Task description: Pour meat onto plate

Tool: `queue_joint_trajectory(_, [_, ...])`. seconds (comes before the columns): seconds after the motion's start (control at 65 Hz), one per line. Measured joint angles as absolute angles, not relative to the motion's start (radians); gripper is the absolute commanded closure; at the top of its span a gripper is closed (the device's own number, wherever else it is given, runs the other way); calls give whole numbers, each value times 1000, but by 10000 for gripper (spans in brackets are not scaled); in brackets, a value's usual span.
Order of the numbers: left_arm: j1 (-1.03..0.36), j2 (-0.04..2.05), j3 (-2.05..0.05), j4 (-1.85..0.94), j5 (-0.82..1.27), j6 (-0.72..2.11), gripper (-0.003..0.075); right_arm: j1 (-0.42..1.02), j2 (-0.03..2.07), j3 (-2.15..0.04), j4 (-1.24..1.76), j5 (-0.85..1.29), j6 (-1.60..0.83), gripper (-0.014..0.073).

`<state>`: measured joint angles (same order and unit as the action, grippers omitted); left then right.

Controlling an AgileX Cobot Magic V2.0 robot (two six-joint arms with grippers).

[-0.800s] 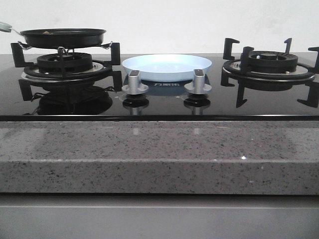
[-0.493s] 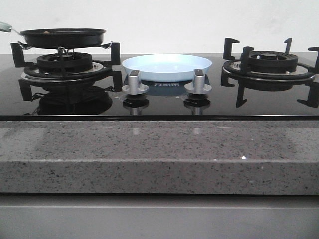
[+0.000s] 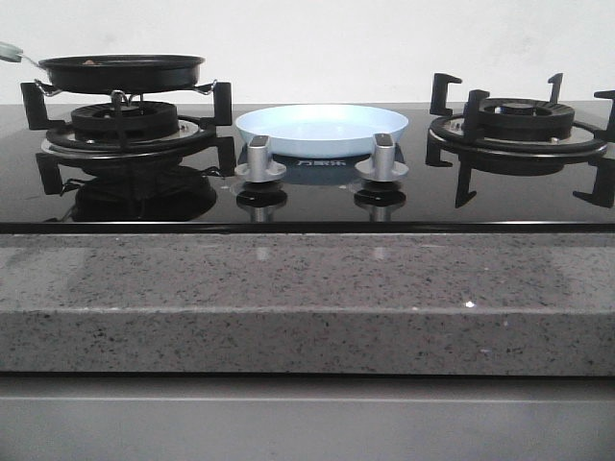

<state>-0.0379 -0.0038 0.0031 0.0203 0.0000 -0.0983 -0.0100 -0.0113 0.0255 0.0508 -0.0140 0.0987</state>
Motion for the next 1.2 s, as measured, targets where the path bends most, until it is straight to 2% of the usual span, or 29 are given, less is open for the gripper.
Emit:
queue_joint_trajectory(0.708, [-38, -4, -22, -51, 21, -98, 741, -10, -11, 25, -43, 9, 97, 713])
queue_joint_trajectory(0.939, [-38, 32, -245, -56, 227, -98, 741, -10, -11, -113, -40, 138, 97, 713])
queue_joint_trajectory(1.201, [-38, 247, -529, -20, 460, -98, 741, -10, 90, -394, -40, 374, 97, 713])
